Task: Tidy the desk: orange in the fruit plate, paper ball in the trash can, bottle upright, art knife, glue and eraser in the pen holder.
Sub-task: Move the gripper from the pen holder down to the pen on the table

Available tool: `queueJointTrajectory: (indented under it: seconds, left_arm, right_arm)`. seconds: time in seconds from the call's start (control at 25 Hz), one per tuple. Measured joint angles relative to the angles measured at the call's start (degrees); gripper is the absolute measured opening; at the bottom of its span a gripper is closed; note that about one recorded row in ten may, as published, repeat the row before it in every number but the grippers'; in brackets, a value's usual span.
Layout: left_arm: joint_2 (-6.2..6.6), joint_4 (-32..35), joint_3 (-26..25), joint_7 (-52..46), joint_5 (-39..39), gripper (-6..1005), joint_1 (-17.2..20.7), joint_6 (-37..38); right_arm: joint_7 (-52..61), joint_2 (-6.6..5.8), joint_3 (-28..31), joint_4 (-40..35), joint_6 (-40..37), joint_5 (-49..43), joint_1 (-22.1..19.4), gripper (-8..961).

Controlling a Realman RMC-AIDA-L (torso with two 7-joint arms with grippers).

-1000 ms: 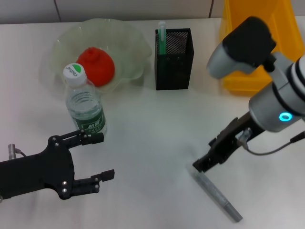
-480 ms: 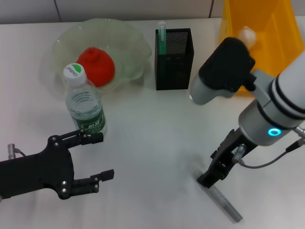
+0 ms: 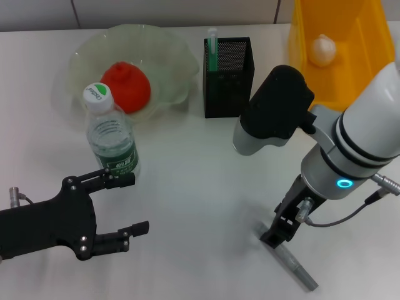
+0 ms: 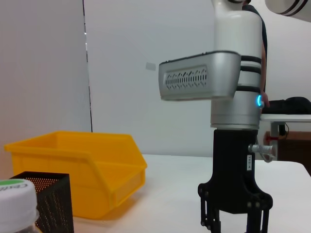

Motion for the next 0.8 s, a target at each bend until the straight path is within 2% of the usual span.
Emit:
queueJointTrajectory:
  seconds: [0.24,0.44,0.64,0.8]
  left_arm:
    - [0.0,0.0,0.0,0.0,0.0,783,0.1,0.1]
    - [-0.08,0.0,0.0,0.0,0.0,783,0.1,0.1]
    - [-0.06,0.0,0.0,-0.1,0.0,783,0.0,0.2]
    - [-0.02,0.0,0.0,-0.1,0.0,783,0.0,0.2]
  right_arm:
    - [0.6,0.02,-0.4,0.9,1.3,-0.1,0.1,588]
    - [1.7,0.02,-0.5,1.4,2.0,0.0,0.0,379]
    - [2.9,0.01,0.1,0.8,2.2,0.8,-0.4,315]
    - [2.9,0.02,-0.3,0.9,2.7,1.6,-0.4,360]
